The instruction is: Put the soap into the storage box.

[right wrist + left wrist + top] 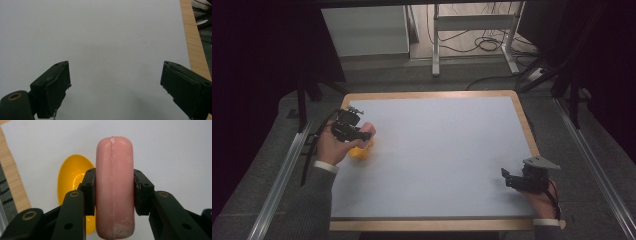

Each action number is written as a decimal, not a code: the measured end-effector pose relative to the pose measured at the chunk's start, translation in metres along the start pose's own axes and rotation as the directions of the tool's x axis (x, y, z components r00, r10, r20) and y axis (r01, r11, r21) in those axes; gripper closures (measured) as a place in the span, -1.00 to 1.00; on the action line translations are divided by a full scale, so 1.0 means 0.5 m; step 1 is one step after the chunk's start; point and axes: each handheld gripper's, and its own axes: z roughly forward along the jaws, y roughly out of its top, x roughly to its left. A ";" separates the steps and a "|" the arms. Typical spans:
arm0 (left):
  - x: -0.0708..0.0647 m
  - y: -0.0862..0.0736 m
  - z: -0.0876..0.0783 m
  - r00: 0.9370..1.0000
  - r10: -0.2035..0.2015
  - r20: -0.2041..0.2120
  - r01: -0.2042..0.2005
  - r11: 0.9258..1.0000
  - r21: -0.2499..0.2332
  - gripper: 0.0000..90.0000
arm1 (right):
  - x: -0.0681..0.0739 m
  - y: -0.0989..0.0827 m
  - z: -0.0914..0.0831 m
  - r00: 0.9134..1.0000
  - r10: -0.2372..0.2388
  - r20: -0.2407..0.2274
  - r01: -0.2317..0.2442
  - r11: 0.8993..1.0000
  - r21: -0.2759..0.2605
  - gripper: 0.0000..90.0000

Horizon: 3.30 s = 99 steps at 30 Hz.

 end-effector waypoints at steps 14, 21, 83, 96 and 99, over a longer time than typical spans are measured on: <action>0.045 -0.004 0.010 0.999 -0.045 -0.027 0.046 0.999 0.018 0.34 | -0.001 0.000 0.001 1.000 -0.003 0.002 0.003 1.000 0.002 -0.80; 0.065 -0.012 0.028 0.996 -0.082 -0.046 0.083 0.996 0.034 0.34 | 0.000 0.000 0.001 1.000 -0.004 0.003 0.004 1.000 0.003 -0.80; -0.034 -0.235 0.033 0.988 -0.001 0.155 0.026 0.986 -0.163 -0.40 | 0.021 0.002 0.008 0.999 -0.042 -0.021 0.042 0.999 0.007 -0.80; -0.041 -0.290 0.066 0.983 -0.018 0.181 0.049 0.984 -0.173 -0.41 | 0.063 0.009 0.018 0.995 -0.073 -0.069 0.074 0.997 0.010 -0.80; -0.035 -0.291 0.064 0.983 -0.034 0.178 0.068 0.979 -0.190 -0.41 | 0.076 0.015 0.017 0.993 -0.077 -0.084 0.078 0.997 0.000 -0.80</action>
